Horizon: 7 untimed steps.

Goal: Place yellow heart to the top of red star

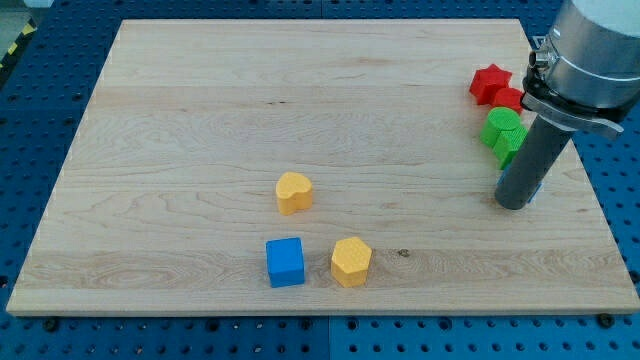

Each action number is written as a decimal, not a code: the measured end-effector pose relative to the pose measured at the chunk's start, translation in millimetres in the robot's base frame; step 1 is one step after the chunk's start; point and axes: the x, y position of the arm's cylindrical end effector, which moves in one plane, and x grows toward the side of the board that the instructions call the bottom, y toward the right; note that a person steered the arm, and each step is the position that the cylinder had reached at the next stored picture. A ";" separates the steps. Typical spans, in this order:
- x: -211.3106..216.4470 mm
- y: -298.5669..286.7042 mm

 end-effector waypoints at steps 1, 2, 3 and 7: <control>-7.1 -27.5; -29.4 -74.4; -59.0 -123.7; 11.1 -261.4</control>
